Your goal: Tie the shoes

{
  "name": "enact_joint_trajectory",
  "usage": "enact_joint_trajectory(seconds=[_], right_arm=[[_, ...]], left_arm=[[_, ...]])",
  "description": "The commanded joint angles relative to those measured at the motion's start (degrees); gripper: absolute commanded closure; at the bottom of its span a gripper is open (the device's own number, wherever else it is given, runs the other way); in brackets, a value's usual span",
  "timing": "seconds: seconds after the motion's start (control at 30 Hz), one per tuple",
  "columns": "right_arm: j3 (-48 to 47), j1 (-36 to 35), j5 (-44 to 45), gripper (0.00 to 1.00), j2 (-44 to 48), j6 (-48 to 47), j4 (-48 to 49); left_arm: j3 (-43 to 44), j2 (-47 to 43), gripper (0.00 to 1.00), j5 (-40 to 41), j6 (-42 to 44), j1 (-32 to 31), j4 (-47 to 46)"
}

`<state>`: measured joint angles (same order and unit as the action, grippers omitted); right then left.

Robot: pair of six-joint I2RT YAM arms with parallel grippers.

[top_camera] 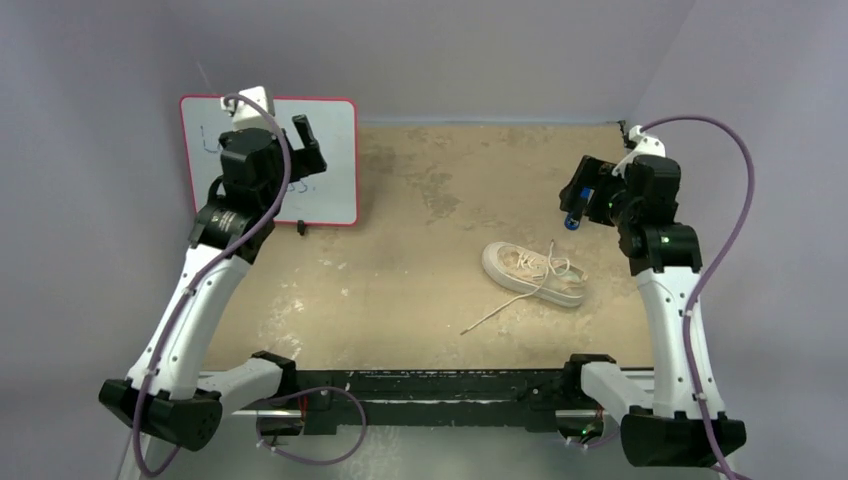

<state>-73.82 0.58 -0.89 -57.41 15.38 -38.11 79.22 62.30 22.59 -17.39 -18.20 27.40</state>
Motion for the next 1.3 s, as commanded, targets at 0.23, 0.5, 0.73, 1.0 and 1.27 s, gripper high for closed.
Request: enact_joint_trajectory(seconds=[0.23, 0.5, 0.73, 1.0, 1.27], right_arm=[[15.60, 5.79, 1.66, 0.01, -0.12, 4.99, 9.48], [16.73, 7.21, 4.58, 0.01, -3.87, 11.41, 2.23], [12.41, 8.79, -2.90, 0.01, -17.78, 8.61, -1.46], [16.51, 23.02, -19.53, 0.05, -27.03, 7.65, 0.86], [23.68, 24.67, -33.62, 0.11, -27.57, 4.34, 3.56]], left_arm=[[-15.47, 0.00, 0.02, -13.73, -15.59, 1.84, -6.38], [-21.61, -5.79, 0.01, -21.17, -21.75, 1.22, -1.75], [-21.74, -5.79, 0.01, -26.04, -24.45, 1.06, -1.04], [-20.89, -2.23, 0.01, -30.61, -25.69, 0.93, -3.74], [-19.93, -0.08, 0.01, -31.62, -24.89, 0.79, -4.65]])
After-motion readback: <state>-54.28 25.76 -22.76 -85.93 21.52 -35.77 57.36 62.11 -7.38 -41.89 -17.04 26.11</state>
